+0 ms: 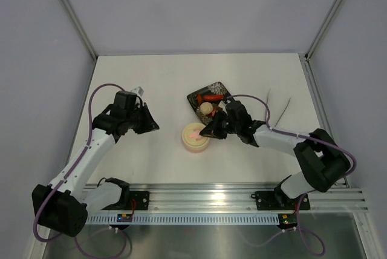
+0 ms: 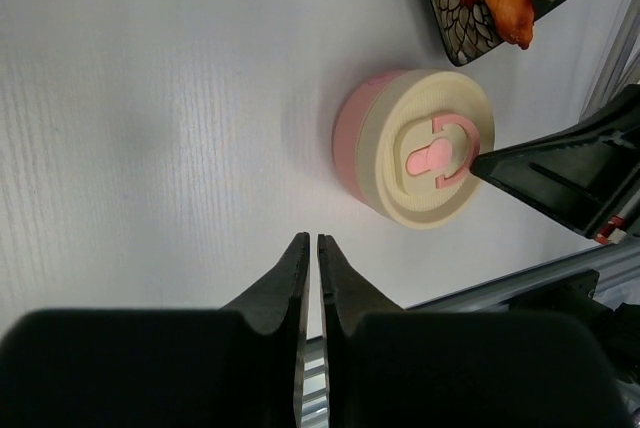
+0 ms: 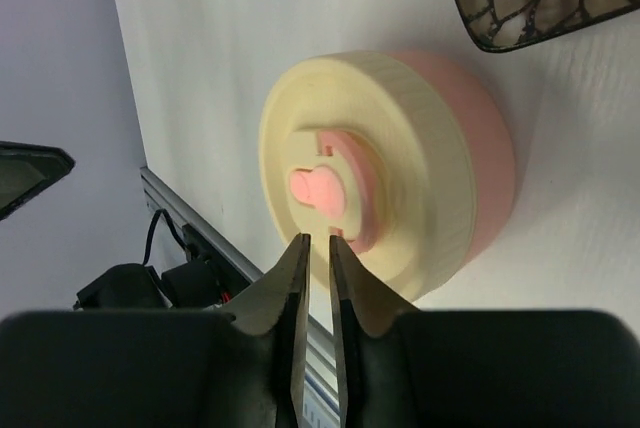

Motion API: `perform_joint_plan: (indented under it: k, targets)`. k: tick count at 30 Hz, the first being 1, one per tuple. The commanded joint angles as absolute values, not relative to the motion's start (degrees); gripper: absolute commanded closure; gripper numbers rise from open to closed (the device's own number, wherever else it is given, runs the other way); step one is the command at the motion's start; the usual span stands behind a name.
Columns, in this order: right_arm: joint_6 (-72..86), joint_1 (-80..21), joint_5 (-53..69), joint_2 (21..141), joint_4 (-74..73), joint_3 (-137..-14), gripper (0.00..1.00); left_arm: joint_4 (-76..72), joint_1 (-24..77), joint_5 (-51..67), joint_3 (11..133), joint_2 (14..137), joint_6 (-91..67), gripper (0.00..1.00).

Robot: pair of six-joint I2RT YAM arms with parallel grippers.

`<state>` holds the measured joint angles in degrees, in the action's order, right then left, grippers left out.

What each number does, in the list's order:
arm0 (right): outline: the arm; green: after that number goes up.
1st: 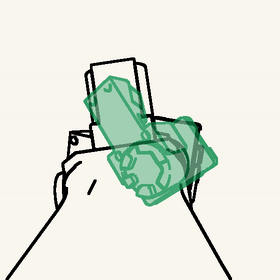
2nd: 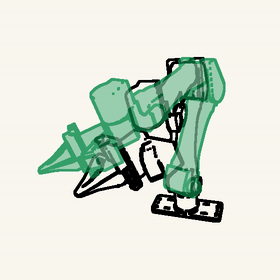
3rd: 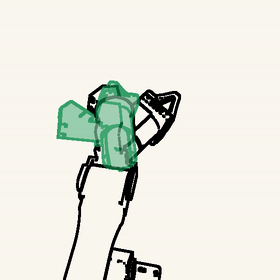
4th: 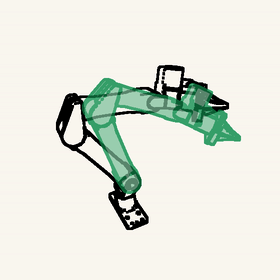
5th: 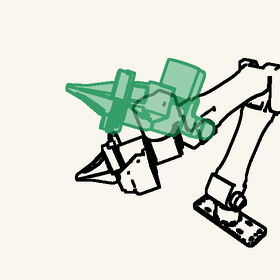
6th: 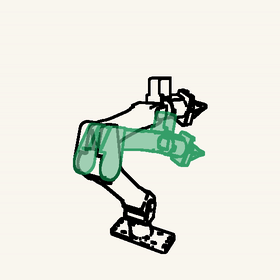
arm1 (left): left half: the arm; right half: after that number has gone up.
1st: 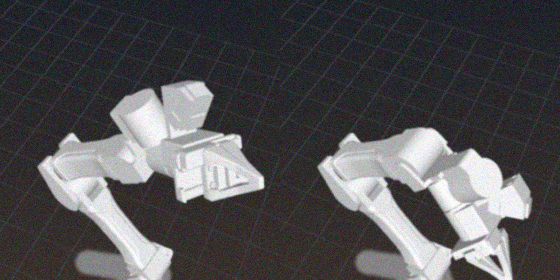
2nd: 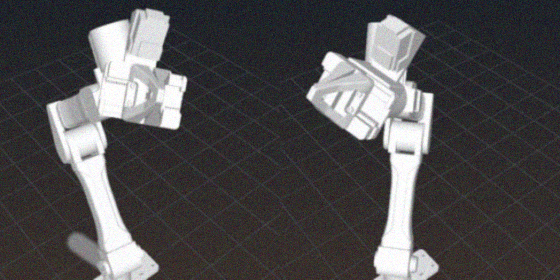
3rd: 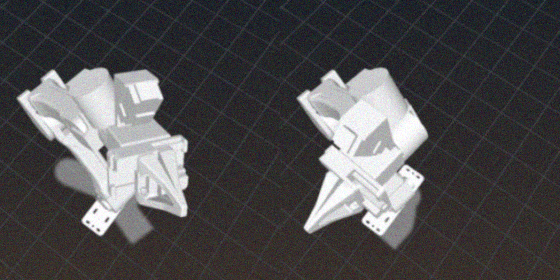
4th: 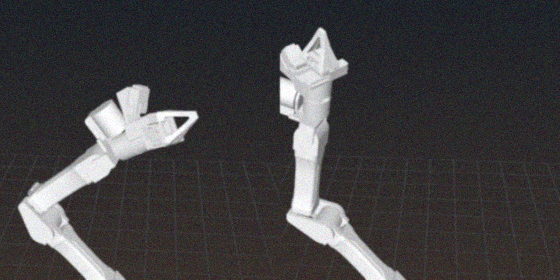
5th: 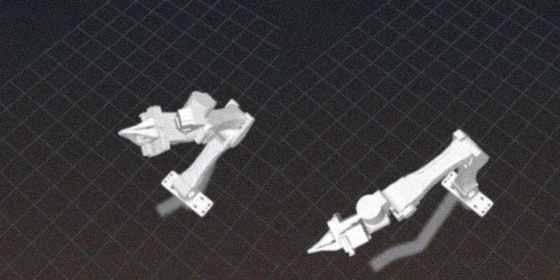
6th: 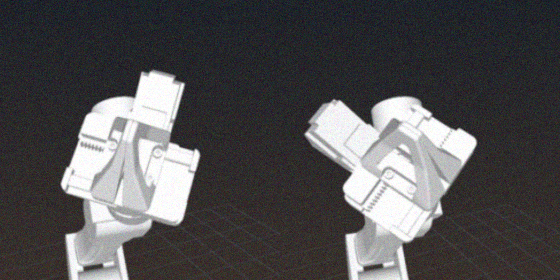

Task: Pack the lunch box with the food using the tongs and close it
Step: Screw the box lid onto the packing box, then reset both arms

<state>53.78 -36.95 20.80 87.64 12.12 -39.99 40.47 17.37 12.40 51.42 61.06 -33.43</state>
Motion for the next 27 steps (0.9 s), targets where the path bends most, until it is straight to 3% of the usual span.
perform_joint_plan:
  k: [1, 7, 10, 11, 14, 19, 21, 27]
  targets:
    - [48.0, -36.8, 15.7, 78.7, -4.5, -46.1, 0.80, 39.8, 17.1, 12.6, 54.5, 59.0, -31.6, 0.91]
    - [43.7, -36.8, 7.0, 69.4, -19.2, -52.8, 0.64, 41.7, 17.1, 11.0, 58.3, 58.7, -30.2, 0.89]
    - [42.8, -36.7, -2.6, 65.6, -29.2, -55.6, 0.35, 42.6, 17.1, 10.4, 60.1, 58.4, -29.6, 0.86]
    - [43.1, -36.7, -5.9, 64.8, -32.6, -57.3, 0.19, 42.7, 17.1, 10.2, 60.5, 58.2, -29.5, 0.82]
    - [45.8, -36.7, -19.7, 62.3, -45.8, -60.1, 0.01, 43.2, 17.1, 9.8, 61.9, 57.7, -29.0, 0.59]
    - [50.9, -36.7, -32.2, 56.9, -59.5, -60.0, 0.01, 44.7, 17.1, 9.8, 64.4, 58.3, -28.1, 0.15]
    - [53.2, -36.7, -34.4, 53.7, -63.3, -58.8, 0.01, 44.9, 17.1, 9.8, 65.0, 58.4, -28.2, 0.04]
    - [57.5, -36.8, -35.9, 45.7, -68.0, -56.4, 0.01, 45.4, 17.1, 9.8, 66.4, 58.4, -28.6, 0.01]
